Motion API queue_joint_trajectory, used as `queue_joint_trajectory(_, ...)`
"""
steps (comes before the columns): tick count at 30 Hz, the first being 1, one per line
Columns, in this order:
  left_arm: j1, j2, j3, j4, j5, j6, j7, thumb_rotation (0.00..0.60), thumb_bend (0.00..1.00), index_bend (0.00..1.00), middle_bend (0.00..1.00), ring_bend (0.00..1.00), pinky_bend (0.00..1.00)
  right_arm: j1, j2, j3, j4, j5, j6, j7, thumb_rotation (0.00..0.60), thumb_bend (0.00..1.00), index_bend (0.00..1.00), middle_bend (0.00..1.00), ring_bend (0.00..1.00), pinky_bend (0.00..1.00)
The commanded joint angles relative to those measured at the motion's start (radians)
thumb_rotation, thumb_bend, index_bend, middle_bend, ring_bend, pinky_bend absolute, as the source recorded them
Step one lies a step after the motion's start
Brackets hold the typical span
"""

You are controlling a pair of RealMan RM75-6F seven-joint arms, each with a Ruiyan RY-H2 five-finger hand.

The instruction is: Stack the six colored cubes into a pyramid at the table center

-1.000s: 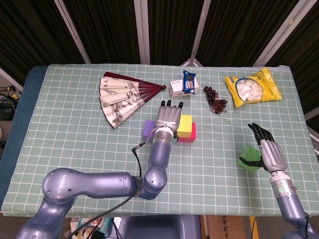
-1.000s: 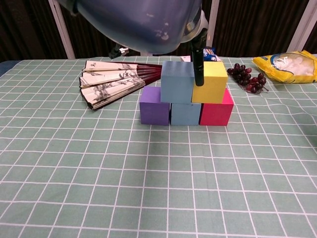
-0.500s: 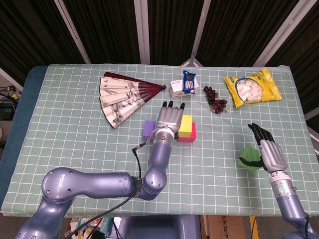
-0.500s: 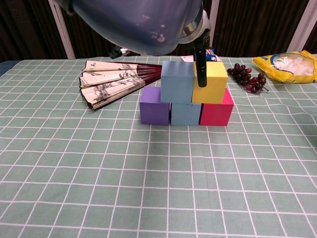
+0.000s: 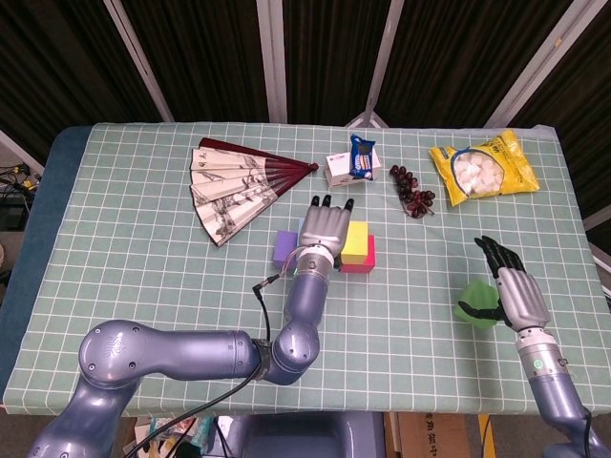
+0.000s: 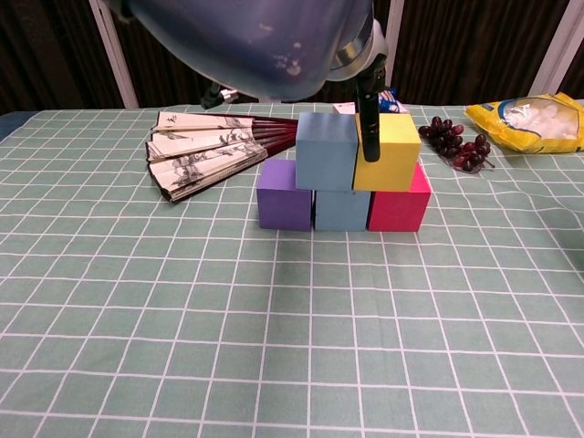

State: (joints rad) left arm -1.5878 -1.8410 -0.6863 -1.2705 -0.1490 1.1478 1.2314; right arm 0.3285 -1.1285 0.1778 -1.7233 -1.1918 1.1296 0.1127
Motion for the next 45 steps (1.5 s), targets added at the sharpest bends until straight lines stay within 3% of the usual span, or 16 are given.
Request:
queue_joint_trajectory(1, 0.000, 0.001, 0.002, 0.000, -0.005, 0.002, 0.002, 0.600, 0.07, 0.00, 0.27, 0.04, 0.00, -0.002, 0.000, -0.001, -0.001, -0.001, 0.002, 0.001, 0.600, 0.21, 0.00, 0.01, 0.00, 0.00)
queue_joint_trajectory(8, -0.001, 0.006, 0.006, -0.001, -0.017, 0.003, 0.005, 0.600, 0.07, 0.00, 0.26, 0.04, 0.00, -0.002, -0.001, -0.002, 0.001, -0.004, 0.002, 0.003, 0.600, 0.21, 0.00, 0.01, 0.00, 0.00)
queue_joint_trajectory(16, 0.003, 0.013, 0.005, -0.001, 0.002, 0.001, -0.020, 0.600, 0.06, 0.00, 0.04, 0.01, 0.00, -0.002, -0.002, -0.003, 0.003, -0.005, 0.003, 0.002, 0.600, 0.21, 0.00, 0.01, 0.00, 0.00)
queue_joint_trajectory(23, 0.035, 0.067, -0.008, -0.087, 0.018, -0.031, -0.054, 0.600, 0.03, 0.00, 0.00, 0.00, 0.00, -0.002, -0.002, -0.004, 0.003, -0.008, 0.003, 0.002, 0.600, 0.21, 0.00, 0.01, 0.00, 0.00)
queue_joint_trajectory(28, 0.096, 0.157, -0.026, -0.256, 0.060, -0.013, -0.123, 0.600, 0.03, 0.00, 0.00, 0.00, 0.00, -0.003, 0.001, -0.002, 0.004, -0.009, 0.008, 0.000, 0.600, 0.21, 0.00, 0.01, 0.00, 0.00)
queue_joint_trajectory(33, 0.190, 0.273, 0.008, -0.464, 0.176, 0.065, -0.188, 0.600, 0.03, 0.00, 0.00, 0.00, 0.00, -0.004, 0.007, -0.007, -0.008, -0.011, 0.012, -0.021, 0.600, 0.20, 0.00, 0.01, 0.00, 0.00)
queue_joint_trajectory(38, 0.329, 0.404, 0.074, -0.685, 0.320, 0.173, -0.274, 0.600, 0.03, 0.00, 0.00, 0.00, 0.00, -0.007, 0.014, -0.011, -0.027, -0.019, 0.027, -0.052, 0.600, 0.21, 0.00, 0.00, 0.00, 0.00)
queue_joint_trajectory(45, 0.534, 0.581, 0.224, -0.909, 0.535, 0.282, -0.369, 0.600, 0.03, 0.00, 0.00, 0.00, 0.00, -0.015, 0.019, -0.014, -0.049, -0.020, 0.055, -0.095, 0.600, 0.21, 0.00, 0.00, 0.00, 0.00)
